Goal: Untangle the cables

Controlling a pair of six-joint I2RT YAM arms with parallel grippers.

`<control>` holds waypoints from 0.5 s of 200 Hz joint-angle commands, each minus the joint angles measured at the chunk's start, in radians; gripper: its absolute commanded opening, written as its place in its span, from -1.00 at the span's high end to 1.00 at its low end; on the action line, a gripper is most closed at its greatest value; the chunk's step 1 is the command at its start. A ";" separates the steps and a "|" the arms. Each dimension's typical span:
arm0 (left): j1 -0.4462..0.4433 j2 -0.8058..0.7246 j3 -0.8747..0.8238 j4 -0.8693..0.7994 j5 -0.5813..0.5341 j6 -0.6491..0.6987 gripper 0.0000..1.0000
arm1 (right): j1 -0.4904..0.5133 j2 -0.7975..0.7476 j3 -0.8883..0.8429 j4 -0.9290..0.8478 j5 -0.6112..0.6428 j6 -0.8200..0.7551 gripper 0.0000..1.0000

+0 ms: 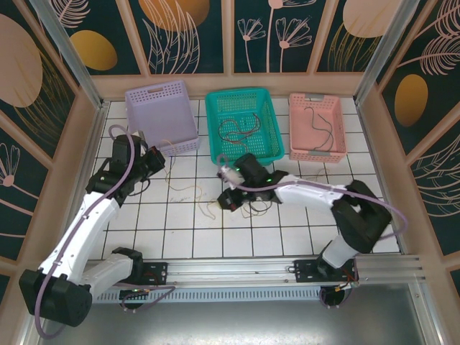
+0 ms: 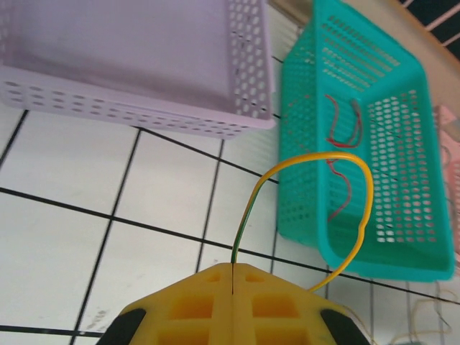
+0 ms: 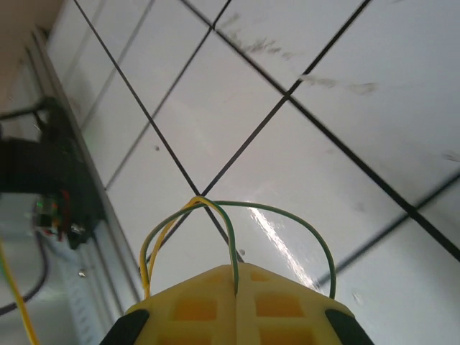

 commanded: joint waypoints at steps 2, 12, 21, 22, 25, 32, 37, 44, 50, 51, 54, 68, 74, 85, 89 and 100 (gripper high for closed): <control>0.001 0.017 0.031 -0.041 -0.095 0.025 1.00 | -0.116 -0.113 -0.069 0.045 -0.154 0.099 1.00; 0.000 0.027 0.034 -0.044 -0.114 0.024 1.00 | -0.183 -0.155 -0.099 0.067 -0.186 0.149 1.00; 0.001 0.035 0.037 -0.048 -0.135 0.024 1.00 | -0.247 -0.185 -0.128 0.097 -0.226 0.193 1.00; 0.001 0.036 0.038 -0.049 -0.136 0.024 1.00 | -0.254 -0.188 -0.131 0.100 -0.229 0.197 1.00; 0.001 0.039 0.040 -0.054 -0.147 0.024 1.00 | -0.264 -0.197 -0.140 0.108 -0.244 0.209 1.00; 0.000 0.045 0.040 -0.064 -0.170 0.027 1.00 | -0.319 -0.218 -0.157 0.125 -0.269 0.232 1.00; 0.000 0.050 0.040 -0.072 -0.190 0.029 1.00 | -0.347 -0.233 -0.170 0.131 -0.284 0.246 1.00; 0.002 0.054 0.063 -0.087 -0.217 0.033 1.00 | -0.379 -0.252 -0.179 0.121 -0.290 0.249 1.00; 0.003 0.061 0.080 -0.098 -0.241 0.041 1.00 | -0.403 -0.267 -0.181 0.101 -0.286 0.245 1.00; 0.004 0.062 0.083 -0.100 -0.246 0.043 1.00 | -0.408 -0.269 -0.182 0.096 -0.285 0.244 1.00; 0.005 0.065 0.088 -0.105 -0.257 0.046 1.00 | -0.420 -0.275 -0.181 0.087 -0.283 0.240 1.00; 0.011 0.077 0.118 -0.136 -0.307 0.064 1.00 | -0.470 -0.299 -0.186 0.038 -0.277 0.235 1.00; 0.014 0.081 0.131 -0.146 -0.323 0.072 1.00 | -0.492 -0.310 -0.193 0.029 -0.275 0.241 1.00; 0.020 0.090 0.152 -0.164 -0.358 0.084 1.00 | -0.524 -0.327 -0.210 0.021 -0.279 0.255 1.00; 0.023 0.093 0.159 -0.165 -0.366 0.089 1.00 | -0.536 -0.332 -0.215 0.022 -0.285 0.259 1.00; 0.029 0.096 0.179 -0.164 -0.375 0.103 1.00 | -0.548 -0.341 -0.222 0.012 -0.289 0.256 1.00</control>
